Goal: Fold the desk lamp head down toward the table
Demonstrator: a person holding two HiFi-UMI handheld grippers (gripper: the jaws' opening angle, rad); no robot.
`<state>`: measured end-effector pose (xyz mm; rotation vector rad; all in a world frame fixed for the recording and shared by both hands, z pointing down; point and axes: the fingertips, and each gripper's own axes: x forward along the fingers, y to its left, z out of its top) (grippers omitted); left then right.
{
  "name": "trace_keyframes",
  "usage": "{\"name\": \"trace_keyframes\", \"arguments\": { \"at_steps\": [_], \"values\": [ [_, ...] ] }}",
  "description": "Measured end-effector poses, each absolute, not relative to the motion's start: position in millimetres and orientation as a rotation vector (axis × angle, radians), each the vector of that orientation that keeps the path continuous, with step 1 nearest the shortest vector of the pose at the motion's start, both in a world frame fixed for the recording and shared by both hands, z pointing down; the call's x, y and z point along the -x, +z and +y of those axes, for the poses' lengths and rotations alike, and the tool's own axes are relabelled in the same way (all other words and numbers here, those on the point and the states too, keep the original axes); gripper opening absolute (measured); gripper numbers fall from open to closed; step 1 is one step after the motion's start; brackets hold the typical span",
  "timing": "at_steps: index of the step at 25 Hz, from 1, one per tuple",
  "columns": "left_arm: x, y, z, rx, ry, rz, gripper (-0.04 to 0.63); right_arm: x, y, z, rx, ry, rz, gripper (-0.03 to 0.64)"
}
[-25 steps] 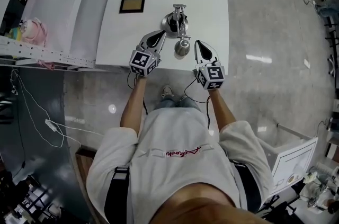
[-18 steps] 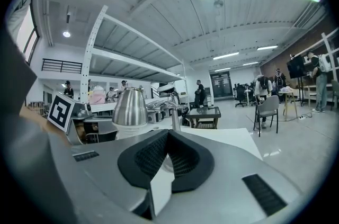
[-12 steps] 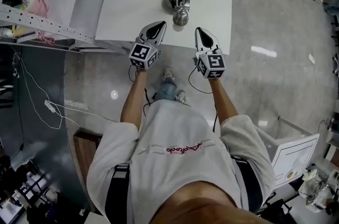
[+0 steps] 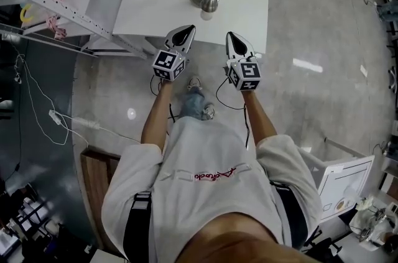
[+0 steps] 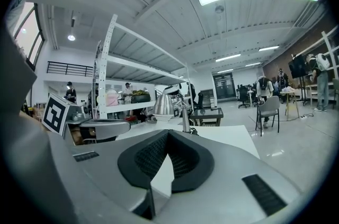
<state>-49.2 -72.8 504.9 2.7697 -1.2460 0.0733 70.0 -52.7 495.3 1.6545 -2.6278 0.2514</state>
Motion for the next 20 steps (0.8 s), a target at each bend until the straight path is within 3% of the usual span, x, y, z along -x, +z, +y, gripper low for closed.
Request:
{"name": "trace_keyframes", "arguments": {
  "at_steps": [20],
  "values": [
    [40.7, 508.5, -65.2, -2.735, 0.055, -1.261, 0.026, -69.9, 495.3, -44.5, -1.601, 0.257, -2.639, 0.014]
  ]
}}
